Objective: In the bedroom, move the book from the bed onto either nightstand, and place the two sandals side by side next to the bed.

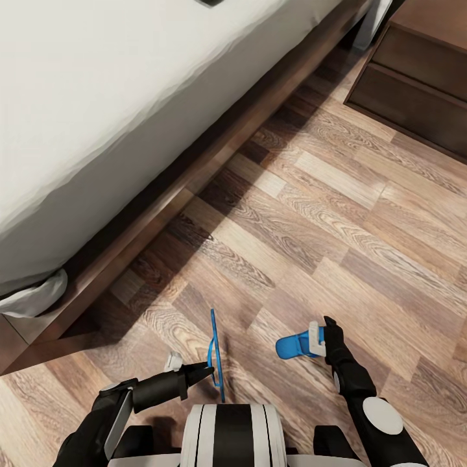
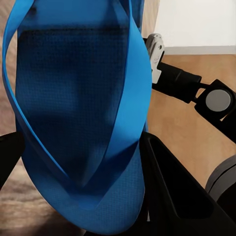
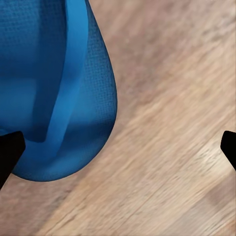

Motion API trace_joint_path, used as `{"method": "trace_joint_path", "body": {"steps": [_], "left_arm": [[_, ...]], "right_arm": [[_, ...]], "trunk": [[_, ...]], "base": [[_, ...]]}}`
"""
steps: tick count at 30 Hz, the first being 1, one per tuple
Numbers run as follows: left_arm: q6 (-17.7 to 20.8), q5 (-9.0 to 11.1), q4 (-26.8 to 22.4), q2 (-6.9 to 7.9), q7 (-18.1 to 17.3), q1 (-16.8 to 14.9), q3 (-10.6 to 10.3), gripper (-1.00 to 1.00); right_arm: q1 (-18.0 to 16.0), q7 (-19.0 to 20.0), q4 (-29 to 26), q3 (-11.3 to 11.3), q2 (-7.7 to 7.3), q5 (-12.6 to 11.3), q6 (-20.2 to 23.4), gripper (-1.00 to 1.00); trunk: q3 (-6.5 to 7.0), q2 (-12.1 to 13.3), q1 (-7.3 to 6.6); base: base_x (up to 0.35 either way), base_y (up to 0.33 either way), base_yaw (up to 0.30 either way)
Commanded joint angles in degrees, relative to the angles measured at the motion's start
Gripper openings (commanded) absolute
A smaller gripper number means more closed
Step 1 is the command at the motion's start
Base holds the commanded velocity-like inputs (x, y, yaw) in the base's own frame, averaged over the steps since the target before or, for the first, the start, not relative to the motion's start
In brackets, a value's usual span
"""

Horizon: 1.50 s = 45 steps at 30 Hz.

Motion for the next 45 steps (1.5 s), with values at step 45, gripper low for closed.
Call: {"method": "trace_joint_path", "body": {"steps": [45], "left_arm": [[0.49,0.07,0.08,-0.11,-0.07,-0.01,0.00,-1.00]], "right_arm": [[-0.01,0.28,1.53,7.08,0.03,1.41,0.19,1.00]], "trunk": [[-0.03,-0.01,-0.01]], "base": [[0.000,0.000,0.000]]}}
